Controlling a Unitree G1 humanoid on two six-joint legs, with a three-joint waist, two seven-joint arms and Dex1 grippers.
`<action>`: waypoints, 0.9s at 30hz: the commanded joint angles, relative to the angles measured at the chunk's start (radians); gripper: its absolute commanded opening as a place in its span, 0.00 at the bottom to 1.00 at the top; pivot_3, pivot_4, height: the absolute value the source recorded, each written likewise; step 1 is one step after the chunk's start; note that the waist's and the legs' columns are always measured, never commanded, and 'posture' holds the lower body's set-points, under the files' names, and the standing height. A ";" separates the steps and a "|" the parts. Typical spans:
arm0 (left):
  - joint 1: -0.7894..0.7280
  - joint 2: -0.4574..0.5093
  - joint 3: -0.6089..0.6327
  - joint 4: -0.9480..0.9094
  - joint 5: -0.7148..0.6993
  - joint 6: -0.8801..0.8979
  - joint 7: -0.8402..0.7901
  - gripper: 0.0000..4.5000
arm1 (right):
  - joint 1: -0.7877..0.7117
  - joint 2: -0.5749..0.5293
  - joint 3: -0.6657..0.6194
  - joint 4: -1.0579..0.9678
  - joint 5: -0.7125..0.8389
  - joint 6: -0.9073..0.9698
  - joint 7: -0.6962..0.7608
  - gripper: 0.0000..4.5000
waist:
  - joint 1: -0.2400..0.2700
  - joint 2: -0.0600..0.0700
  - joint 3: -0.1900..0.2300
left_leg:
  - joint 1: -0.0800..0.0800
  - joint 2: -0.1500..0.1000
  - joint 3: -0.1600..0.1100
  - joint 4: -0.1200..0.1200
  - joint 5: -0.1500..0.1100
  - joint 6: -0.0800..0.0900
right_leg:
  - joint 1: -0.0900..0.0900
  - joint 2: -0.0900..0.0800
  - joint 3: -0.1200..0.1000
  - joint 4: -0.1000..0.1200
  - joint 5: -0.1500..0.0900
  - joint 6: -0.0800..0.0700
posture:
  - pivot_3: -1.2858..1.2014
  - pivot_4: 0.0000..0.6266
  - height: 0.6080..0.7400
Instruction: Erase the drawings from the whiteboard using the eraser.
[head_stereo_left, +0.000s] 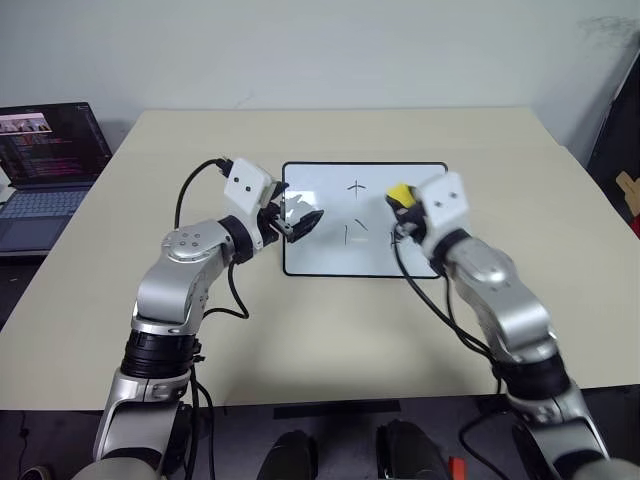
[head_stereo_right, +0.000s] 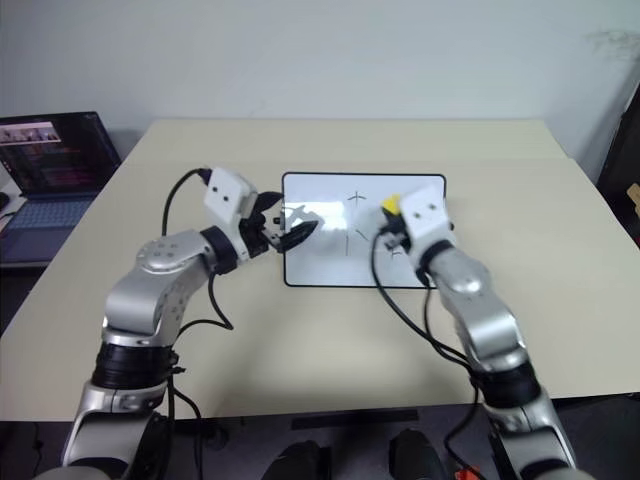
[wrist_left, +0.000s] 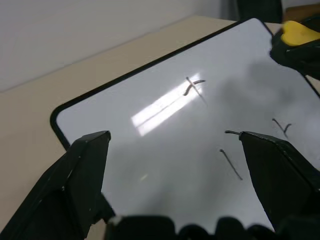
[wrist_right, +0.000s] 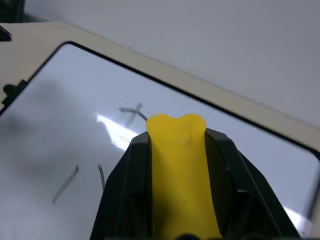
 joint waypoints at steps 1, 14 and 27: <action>-0.023 0.004 0.008 0.002 0.010 -0.012 0.013 1.00 | -0.135 0.047 0.041 0.188 -0.070 -0.135 0.016 0.25 | 0.000 0.000 0.000 | -0.004 0.000 0.001 0.000 0.000 -0.001 | -0.005 0.000 0.000 0.001 0.000 0.000 | 0.52 0.24 1.00; 0.017 0.015 0.015 -0.026 0.003 -0.024 -0.001 1.00 | -0.281 0.122 0.056 0.620 -0.192 -0.366 0.018 0.25 | -0.002 0.000 0.000 | -0.019 -0.001 0.001 0.001 0.001 -0.002 | -0.019 -0.004 0.000 0.001 0.001 0.000 | 0.52 0.24 1.00; 0.015 0.008 0.006 -0.024 0.001 -0.025 -0.007 1.00 | -0.217 0.067 0.044 0.622 -0.267 -0.321 0.056 0.25 | 0.001 -0.001 -0.001 | -0.012 -0.003 0.002 0.006 0.001 -0.001 | -0.017 -0.003 0.002 0.016 0.001 -0.001 | 0.52 0.24 1.00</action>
